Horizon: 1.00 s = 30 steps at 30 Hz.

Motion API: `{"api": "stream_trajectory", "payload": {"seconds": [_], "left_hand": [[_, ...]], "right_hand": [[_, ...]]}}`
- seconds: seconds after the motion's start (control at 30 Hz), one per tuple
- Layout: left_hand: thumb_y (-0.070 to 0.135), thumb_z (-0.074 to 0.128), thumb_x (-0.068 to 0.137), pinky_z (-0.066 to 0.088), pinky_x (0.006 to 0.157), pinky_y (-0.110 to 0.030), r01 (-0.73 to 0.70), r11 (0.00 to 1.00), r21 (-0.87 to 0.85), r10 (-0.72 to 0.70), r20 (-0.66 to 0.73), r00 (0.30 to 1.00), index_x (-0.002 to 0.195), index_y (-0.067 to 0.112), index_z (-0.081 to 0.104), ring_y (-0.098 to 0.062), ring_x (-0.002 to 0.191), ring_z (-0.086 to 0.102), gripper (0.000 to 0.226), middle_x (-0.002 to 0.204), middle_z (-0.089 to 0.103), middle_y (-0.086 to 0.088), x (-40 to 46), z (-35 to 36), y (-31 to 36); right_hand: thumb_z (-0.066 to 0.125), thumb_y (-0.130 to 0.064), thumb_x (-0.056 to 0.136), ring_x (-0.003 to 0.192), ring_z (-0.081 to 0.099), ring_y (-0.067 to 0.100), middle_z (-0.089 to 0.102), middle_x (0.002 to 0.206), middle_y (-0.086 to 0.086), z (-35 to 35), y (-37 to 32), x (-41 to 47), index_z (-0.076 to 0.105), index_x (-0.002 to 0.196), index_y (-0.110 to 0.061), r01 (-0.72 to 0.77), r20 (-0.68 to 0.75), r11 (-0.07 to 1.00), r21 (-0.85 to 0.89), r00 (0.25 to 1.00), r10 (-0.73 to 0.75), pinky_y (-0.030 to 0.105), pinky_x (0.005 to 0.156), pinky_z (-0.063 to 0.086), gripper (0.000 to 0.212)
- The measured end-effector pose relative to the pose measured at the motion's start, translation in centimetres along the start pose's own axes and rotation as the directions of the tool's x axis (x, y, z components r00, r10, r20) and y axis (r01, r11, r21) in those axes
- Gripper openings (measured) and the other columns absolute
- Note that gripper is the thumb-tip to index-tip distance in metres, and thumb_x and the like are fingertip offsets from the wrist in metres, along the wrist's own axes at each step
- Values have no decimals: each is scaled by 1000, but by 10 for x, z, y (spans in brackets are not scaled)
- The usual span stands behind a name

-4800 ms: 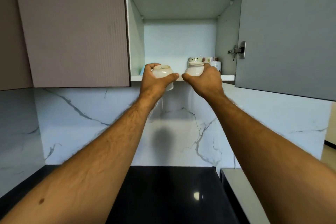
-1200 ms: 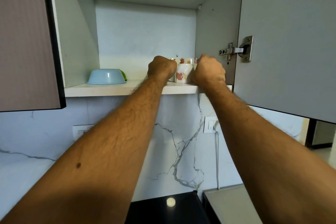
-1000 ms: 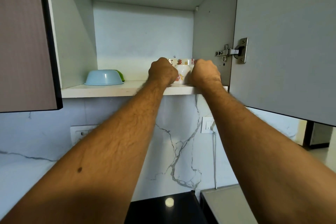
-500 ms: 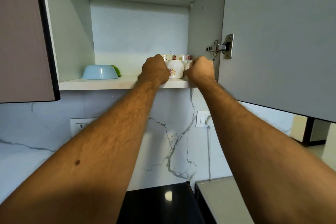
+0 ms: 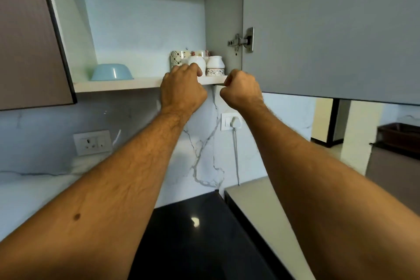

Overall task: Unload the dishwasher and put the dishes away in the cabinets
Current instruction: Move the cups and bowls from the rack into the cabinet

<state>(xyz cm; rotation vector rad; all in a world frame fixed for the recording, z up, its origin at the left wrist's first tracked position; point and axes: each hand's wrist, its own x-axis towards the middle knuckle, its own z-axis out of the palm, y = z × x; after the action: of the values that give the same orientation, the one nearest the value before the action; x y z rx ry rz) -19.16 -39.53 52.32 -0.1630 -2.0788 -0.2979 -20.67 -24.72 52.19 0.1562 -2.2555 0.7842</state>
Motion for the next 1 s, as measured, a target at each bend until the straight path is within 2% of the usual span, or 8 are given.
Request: {"api": "stream_trajectory", "payload": {"seconds": [0.1,0.2,0.33,0.47,0.63,0.87,1.0], "left_hand": [[18,56,81,46,93,-39,6,999,36,-9,82,997,122,15,64,-29,112,55,41,118,67,-7,-30,-6,6],[14,56,81,47,94,-39,72,997,-39,-65,166,984,123,14,65,-32,114,55,43,120,66,-12,-64,-7,17],[15,56,82,52,85,-38,122,985,-123,-86,264,961,125,15,66,-33,107,61,44,119,67,-11,-106,-5,42],[15,56,84,54,86,-39,155,970,-188,-90,314,945,124,16,66,-33,105,63,41,120,67,-11,-143,-6,72],[15,52,85,52,89,-36,208,939,-273,-94,376,922,133,23,61,-30,114,61,49,130,64,-5,-182,-8,131],[15,51,85,51,92,-36,215,930,-298,-49,480,876,134,22,59,-29,118,58,51,132,62,-4,-244,-10,242],[14,52,84,51,92,-36,233,924,-302,-34,542,840,132,22,61,-30,114,60,49,128,65,-4,-289,-15,297]], "right_hand": [[63,-27,84,93,61,25,65,106,4,-14,10,-29,65,111,-15,-17,-5,993,-115,1000,16,34,77,53,29],[62,-33,87,95,61,25,66,106,4,-32,25,-59,66,108,-15,-40,-14,981,-189,999,38,31,71,47,29],[56,-27,86,79,58,27,67,94,6,-56,52,-99,66,94,-11,-101,-44,958,-269,995,93,28,65,42,21],[54,-24,85,72,55,26,67,90,6,-82,77,-137,67,96,-10,-151,-34,934,-324,988,148,28,62,43,22],[55,-24,82,78,63,30,69,88,7,-121,116,-181,69,93,-9,-210,-24,914,-347,976,215,34,68,56,23],[56,-23,80,72,60,30,61,76,5,-196,194,-248,69,88,-12,-304,-5,864,-401,944,329,30,64,49,19],[57,-24,81,72,58,31,65,83,8,-239,237,-292,71,89,-12,-305,43,837,-455,931,362,30,64,47,20]]}}
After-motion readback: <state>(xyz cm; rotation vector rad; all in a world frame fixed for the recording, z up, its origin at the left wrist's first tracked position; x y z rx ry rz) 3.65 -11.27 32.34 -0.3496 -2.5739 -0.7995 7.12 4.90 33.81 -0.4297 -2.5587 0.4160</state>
